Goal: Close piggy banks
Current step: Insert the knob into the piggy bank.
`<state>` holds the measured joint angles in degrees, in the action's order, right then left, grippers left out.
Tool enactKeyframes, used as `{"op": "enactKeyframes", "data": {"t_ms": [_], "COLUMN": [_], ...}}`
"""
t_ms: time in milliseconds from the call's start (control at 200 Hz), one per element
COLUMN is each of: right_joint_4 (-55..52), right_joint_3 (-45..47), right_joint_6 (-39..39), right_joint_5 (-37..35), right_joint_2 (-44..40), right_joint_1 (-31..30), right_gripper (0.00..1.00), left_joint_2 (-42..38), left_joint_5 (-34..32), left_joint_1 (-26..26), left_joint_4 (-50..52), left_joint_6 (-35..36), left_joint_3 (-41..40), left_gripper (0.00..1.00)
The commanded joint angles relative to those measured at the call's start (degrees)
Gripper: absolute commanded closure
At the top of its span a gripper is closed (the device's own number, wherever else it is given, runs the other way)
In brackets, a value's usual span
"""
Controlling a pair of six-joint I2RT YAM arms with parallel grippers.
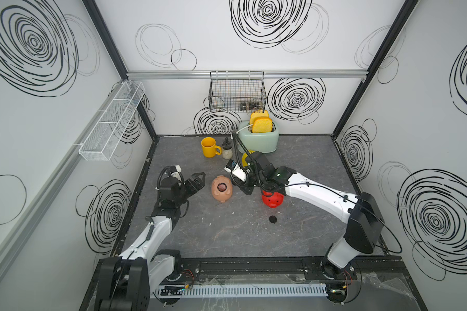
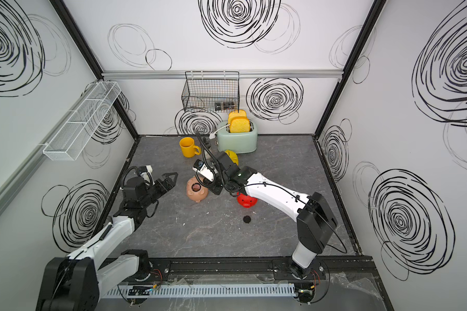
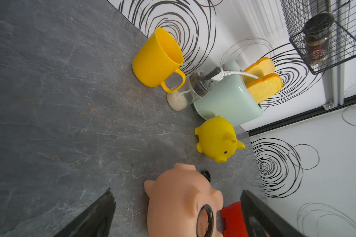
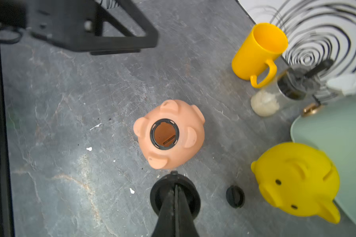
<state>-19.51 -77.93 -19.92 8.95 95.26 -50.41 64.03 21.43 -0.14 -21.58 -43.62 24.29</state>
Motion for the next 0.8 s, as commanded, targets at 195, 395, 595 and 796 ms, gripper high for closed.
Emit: {"op": "enactKeyframes", "data": {"t_ms": [195, 395, 595, 796], "right_joint_4": [0.7, -4.4, -8.8, -15.5], "right_joint_3": [-5.2, -12.2, -18.4, -25.3], "right_joint_6": [-21.0, -22.1, -22.7, -22.6], "right_joint_5": [4.4, 3.6, 4.8, 5.1], "right_joint_2": [7.0, 13.6, 19.1, 23.7], "right_joint_1": [-0.6, -0.8, -0.8, -0.7], "right_gripper": [1.0, 1.0, 1.0, 1.0], "left_joint_2": [8.3, 11.3, 13.4, 13.8], "left_joint_5": [10.5, 12.8, 14.4, 14.2], "left_joint_1": [0.9, 1.1, 1.7, 1.6], "left_joint_4": [-19.4, -23.8, -24.7, -23.4], "left_joint_6": [0.3, 0.3, 1.0, 1.1], "left_joint_3": [-1.4, -2.0, -2.1, -2.0], "left_gripper": [0.01, 0.03, 0.06, 0.06]}}
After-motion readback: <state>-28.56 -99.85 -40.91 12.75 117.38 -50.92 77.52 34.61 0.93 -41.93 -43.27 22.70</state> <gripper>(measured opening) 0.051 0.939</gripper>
